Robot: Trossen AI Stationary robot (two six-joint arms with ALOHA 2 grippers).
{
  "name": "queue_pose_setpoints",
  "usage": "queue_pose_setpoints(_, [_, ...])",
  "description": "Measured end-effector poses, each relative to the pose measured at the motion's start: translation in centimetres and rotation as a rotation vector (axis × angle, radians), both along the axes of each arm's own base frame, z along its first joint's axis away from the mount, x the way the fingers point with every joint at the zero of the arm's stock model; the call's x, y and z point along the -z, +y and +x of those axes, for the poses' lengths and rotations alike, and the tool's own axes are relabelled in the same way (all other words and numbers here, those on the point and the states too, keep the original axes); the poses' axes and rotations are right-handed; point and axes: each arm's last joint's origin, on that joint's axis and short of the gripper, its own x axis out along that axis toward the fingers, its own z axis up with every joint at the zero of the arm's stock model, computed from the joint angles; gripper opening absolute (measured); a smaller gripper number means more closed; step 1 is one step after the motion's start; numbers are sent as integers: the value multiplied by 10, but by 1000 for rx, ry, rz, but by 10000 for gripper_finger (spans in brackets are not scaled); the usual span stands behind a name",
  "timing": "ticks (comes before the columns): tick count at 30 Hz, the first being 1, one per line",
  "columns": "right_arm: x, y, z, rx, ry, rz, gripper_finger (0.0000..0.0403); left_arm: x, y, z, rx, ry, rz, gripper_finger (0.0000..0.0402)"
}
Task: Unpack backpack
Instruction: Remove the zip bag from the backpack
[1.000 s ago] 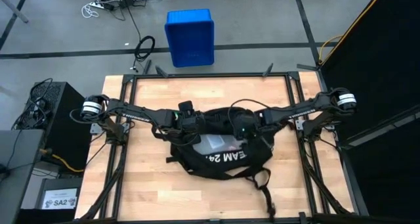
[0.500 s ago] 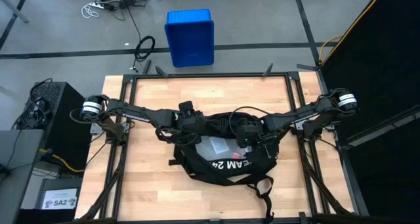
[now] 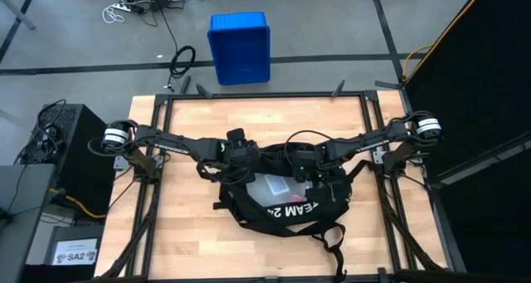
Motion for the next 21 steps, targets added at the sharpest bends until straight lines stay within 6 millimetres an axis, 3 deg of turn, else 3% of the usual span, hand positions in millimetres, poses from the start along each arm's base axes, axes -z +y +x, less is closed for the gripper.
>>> queue_pose_setpoints(4, [0,-5,2,-14,-17,-3,268,0,0,0,4,3,3,198])
queue_pose_setpoints(11, [0,-11,6,-48,-70,64,29,0,0,0,9,0,3,198])
queue_pose_setpoints(15, [-6,-11,7,-42,-123,25,6,0,0,0,8,0,2,198])
queue_pose_setpoints(21, [-31,0,4,9,-243,-207,1,-1,0,0,5,3,7,198])
